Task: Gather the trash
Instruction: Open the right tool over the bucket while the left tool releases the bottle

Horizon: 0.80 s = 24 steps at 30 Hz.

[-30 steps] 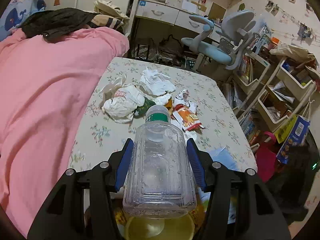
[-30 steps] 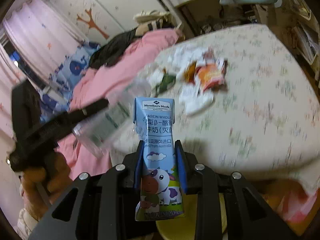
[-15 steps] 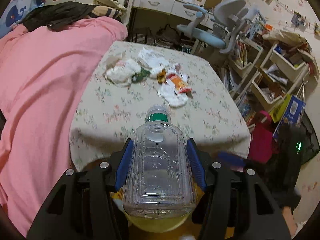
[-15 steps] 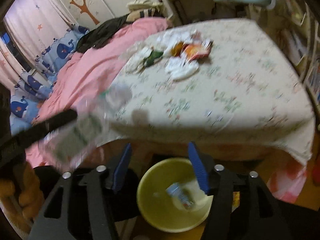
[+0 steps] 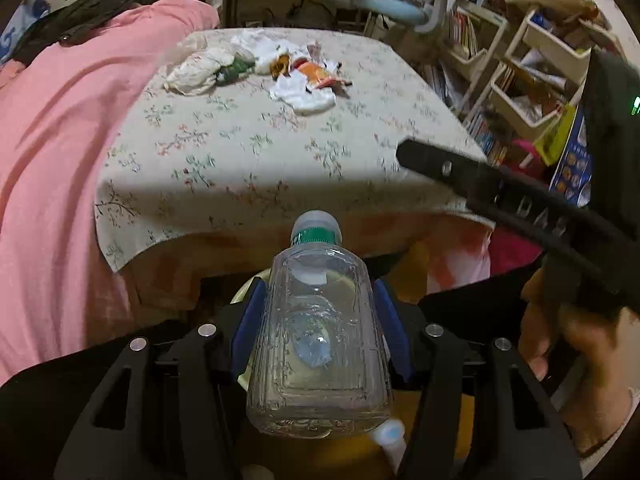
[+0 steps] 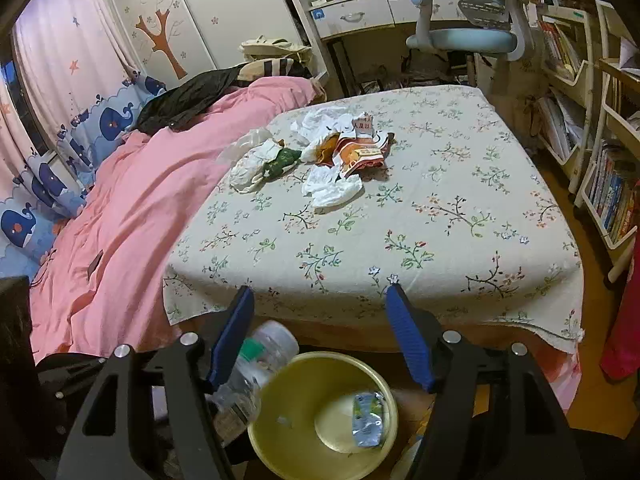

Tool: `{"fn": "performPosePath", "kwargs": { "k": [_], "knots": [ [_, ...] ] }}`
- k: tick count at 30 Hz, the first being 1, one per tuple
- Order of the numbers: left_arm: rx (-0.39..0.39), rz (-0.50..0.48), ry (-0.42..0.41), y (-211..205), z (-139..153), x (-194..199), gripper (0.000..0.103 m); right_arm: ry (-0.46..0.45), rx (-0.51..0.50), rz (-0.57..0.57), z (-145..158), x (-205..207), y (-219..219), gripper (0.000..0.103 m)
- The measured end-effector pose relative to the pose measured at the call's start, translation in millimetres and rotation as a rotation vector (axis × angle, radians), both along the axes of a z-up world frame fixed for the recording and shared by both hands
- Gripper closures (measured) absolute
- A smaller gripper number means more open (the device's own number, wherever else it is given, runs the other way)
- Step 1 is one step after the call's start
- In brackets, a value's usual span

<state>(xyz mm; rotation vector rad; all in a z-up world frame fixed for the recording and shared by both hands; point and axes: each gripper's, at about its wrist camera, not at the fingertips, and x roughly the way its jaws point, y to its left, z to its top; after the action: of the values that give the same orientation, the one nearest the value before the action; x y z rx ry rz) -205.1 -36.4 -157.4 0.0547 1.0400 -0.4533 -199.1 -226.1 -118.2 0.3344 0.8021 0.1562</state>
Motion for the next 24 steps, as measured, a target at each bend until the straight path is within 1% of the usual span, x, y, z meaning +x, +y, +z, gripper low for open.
{"fn": "performPosePath", "kwargs": {
  "k": [4,9,10,12,16,18,24],
  "knots": [
    [0.020,0.018,-0.035,0.2,3.0,-1.2,0.049,-0.019,-0.019,-0.005,3.7,-3.5,1.2,0.033],
    [0.039,0.048,-0.081,6.0,10.2,2.2,0.048,-0.027,-0.026,-0.009,4.8,-4.8,1.7,0.032],
    [0.051,0.062,-0.104,6.7,12.5,2.1,0.047,-0.030,-0.028,-0.011,5.3,-4.8,1.9,0.032],
    [0.062,0.076,-0.136,7.9,17.1,2.3,0.040,-0.036,-0.033,-0.015,6.4,-5.0,2.0,0.031],
    [0.079,0.119,-0.232,11.7,31.1,3.0,0.031,-0.047,-0.037,-0.018,9.0,-4.1,1.8,0.031],
    [0.085,0.148,-0.280,14.3,38.7,5.5,0.022,-0.058,-0.043,-0.018,11.6,-3.6,2.3,0.031],
    [0.067,0.219,-0.367,22.4,61.2,23.7,0.015,-0.115,-0.078,-0.011,27.0,1.7,4.3,0.031]
  ]
}}
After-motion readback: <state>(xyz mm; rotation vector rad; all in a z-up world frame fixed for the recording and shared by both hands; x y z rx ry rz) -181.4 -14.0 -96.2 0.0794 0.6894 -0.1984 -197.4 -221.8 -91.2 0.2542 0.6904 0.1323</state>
